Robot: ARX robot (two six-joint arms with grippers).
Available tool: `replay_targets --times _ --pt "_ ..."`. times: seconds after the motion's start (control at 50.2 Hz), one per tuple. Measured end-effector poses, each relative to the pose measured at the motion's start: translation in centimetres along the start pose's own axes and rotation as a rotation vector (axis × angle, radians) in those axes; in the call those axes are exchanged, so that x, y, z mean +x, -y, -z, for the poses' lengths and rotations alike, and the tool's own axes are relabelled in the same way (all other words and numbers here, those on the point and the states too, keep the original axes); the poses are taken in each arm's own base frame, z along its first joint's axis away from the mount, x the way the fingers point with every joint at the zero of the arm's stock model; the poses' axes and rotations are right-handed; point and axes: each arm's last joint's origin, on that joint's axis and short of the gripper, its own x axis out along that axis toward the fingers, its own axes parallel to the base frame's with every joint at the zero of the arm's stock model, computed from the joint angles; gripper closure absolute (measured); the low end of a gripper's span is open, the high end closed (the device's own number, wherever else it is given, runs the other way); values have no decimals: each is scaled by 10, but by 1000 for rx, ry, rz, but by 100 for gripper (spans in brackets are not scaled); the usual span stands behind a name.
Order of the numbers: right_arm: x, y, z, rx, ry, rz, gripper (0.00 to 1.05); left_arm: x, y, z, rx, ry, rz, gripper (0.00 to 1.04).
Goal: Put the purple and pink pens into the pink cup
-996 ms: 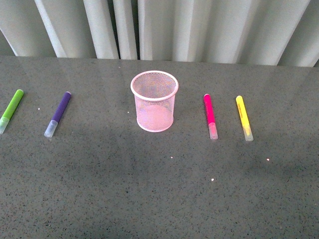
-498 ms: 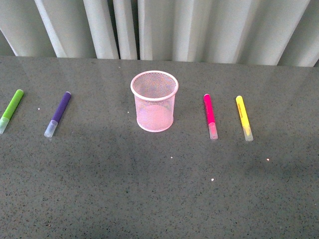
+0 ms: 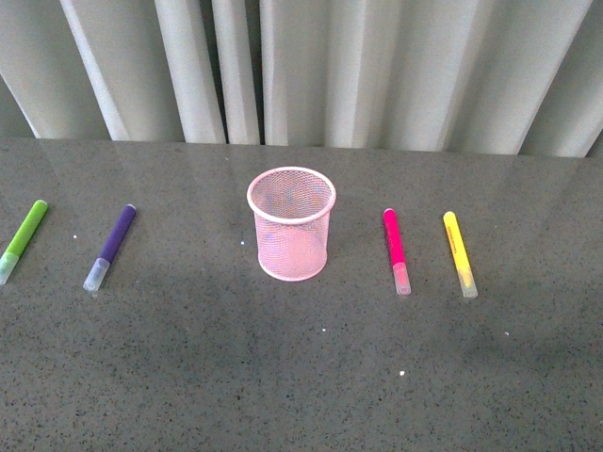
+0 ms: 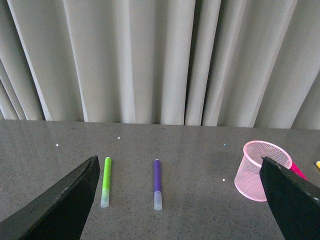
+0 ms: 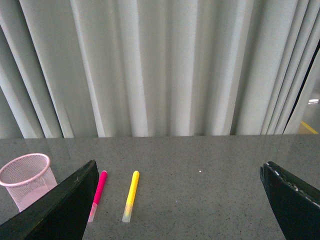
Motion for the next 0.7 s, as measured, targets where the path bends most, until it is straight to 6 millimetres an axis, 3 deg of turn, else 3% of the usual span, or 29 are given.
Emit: replay_targets --times 0.279,0.358,0.418,0.577,0.697 --pt "0 0 0 0 0 0 7 0 0 0 0 0 -2 7" --pt "0 0 0 0 0 1 7 2 0 -2 -92 25 -190 7" --pt "0 0 0 0 0 0 7 6 1 -5 -131 47 -199 7" --pt "0 0 0 0 0 0 7 46 4 -38 -194 102 -104 7" --pt "0 0 0 0 0 0 7 73 7 -49 -195 81 -58 7"
